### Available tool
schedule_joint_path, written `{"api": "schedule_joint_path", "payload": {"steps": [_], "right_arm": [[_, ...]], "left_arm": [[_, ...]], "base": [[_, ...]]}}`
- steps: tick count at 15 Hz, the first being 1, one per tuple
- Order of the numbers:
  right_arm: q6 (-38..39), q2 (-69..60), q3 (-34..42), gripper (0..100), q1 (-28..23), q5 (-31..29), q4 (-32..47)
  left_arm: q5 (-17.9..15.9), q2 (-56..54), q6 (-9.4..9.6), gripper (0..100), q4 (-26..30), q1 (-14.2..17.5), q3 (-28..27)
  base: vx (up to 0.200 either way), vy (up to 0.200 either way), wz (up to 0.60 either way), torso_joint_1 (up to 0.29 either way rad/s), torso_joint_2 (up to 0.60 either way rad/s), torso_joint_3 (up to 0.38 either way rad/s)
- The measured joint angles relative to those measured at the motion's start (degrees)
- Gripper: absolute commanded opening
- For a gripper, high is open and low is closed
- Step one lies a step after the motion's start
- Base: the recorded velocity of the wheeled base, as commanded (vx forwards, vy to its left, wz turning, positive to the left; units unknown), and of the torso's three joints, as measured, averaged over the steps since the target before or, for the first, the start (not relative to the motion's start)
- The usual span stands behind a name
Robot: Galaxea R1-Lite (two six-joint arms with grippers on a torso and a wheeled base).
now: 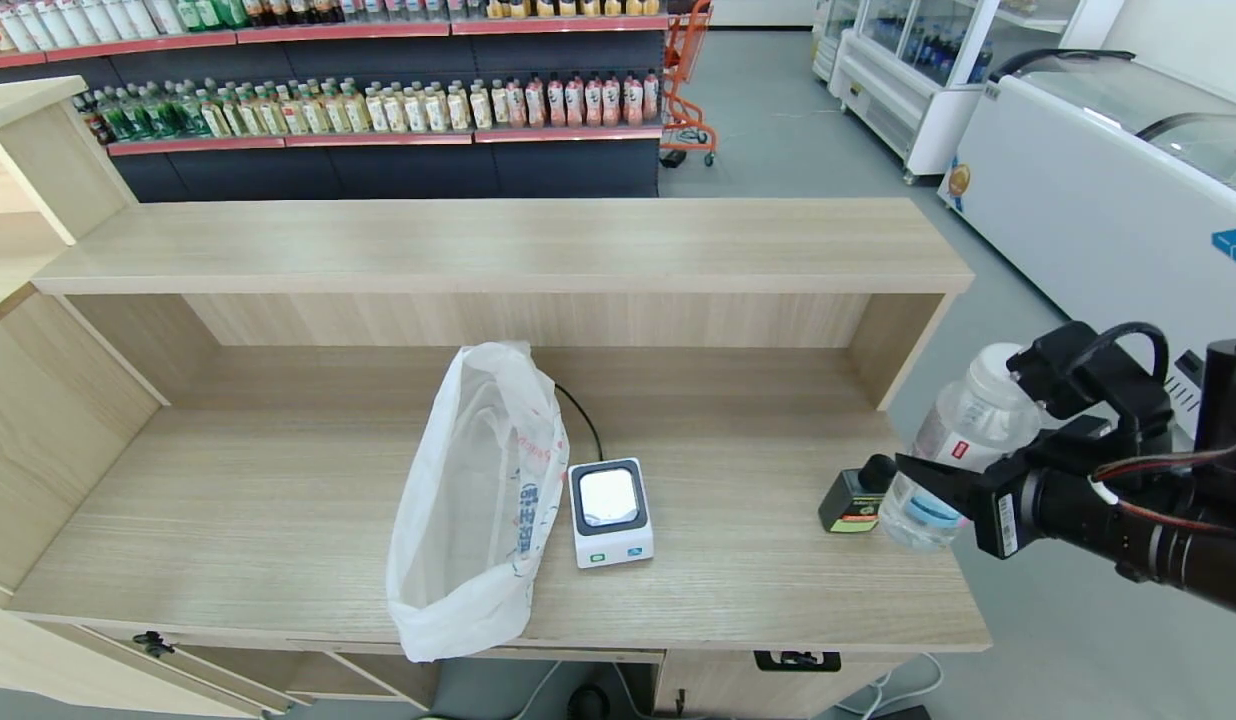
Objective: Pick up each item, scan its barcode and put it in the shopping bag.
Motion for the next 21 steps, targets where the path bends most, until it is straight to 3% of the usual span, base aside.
{"api": "schedule_joint_path", "payload": {"steps": [4, 10, 21], "right_arm": [[-7.1, 1.0, 2.6, 0, -4.5, 0.1, -3.1], [-13.7, 3.1, 3.3, 0, -4.6, 0.3, -7.7], [-15.2, 7.0, 1.0, 0, -3.0, 5.1, -12.2]], "left_arm": [[0.0, 0.0, 0.00, 0, 0.0, 0.0, 0.0], [0.0, 0.0, 0.00, 0, 0.0, 0.0, 0.0], [0.0, 0.0, 0.00, 0, 0.0, 0.0, 0.0]], "base": [[0.000, 0.000, 0.00, 0.000, 0.00, 0.000], [0.000, 0.000, 0.00, 0.000, 0.00, 0.000], [0.000, 0.200, 0.00, 0.003, 0.00, 0.002]]}}
